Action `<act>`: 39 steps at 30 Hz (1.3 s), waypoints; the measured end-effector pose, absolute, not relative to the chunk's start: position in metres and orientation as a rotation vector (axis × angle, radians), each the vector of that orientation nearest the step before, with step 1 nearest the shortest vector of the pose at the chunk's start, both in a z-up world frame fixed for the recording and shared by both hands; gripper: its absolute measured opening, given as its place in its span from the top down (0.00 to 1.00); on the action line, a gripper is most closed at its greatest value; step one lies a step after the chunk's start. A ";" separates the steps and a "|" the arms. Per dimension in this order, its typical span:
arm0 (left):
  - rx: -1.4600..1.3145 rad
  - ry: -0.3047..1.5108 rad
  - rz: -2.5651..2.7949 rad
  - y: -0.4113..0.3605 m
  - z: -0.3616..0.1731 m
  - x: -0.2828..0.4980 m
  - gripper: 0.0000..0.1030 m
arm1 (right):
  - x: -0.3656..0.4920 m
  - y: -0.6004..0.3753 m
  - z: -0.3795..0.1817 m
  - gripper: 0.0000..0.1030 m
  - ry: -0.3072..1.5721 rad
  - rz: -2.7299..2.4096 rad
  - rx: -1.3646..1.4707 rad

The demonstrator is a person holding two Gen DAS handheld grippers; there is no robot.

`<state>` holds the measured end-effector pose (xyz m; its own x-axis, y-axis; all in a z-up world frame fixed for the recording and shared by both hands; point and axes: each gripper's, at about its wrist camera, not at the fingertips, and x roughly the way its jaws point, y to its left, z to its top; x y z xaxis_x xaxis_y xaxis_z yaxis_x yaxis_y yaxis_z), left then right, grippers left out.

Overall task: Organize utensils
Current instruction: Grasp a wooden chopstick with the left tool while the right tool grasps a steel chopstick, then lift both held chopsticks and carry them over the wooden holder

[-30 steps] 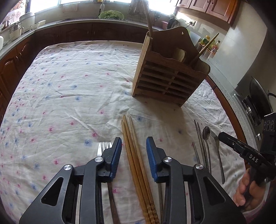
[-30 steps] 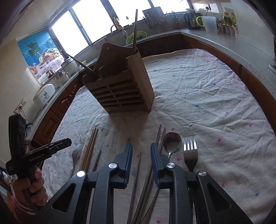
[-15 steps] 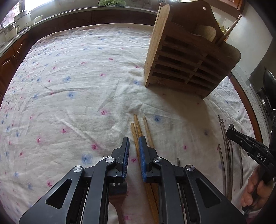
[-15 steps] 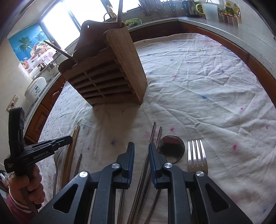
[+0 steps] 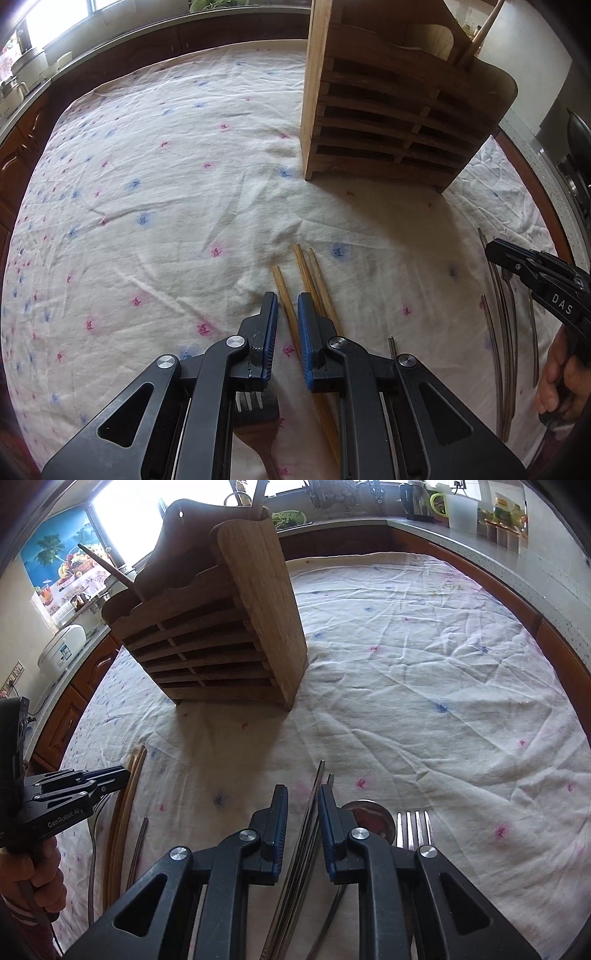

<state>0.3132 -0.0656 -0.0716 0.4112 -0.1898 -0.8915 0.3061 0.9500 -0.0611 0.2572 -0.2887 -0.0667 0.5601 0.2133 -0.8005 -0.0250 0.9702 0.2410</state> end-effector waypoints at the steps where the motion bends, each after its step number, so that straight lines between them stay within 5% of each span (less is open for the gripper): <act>1: 0.121 1.104 -0.312 -0.066 -0.072 0.313 0.89 | 0.259 -0.288 -0.066 0.87 0.970 0.143 0.205; 23: 0.114 1.087 -0.305 -0.070 -0.066 0.309 0.96 | 0.271 -0.274 -0.069 0.96 0.999 0.163 0.156; 39: -0.044 0.833 -0.418 -0.032 0.054 0.213 0.96 | 0.201 -0.279 0.031 0.96 0.767 0.254 0.219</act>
<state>0.2132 -0.0318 0.0538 0.5965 -0.3765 -0.7088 0.3428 0.9180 -0.1992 0.2008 -0.2794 0.0312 0.6920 0.3046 -0.6545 -0.1464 0.9470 0.2859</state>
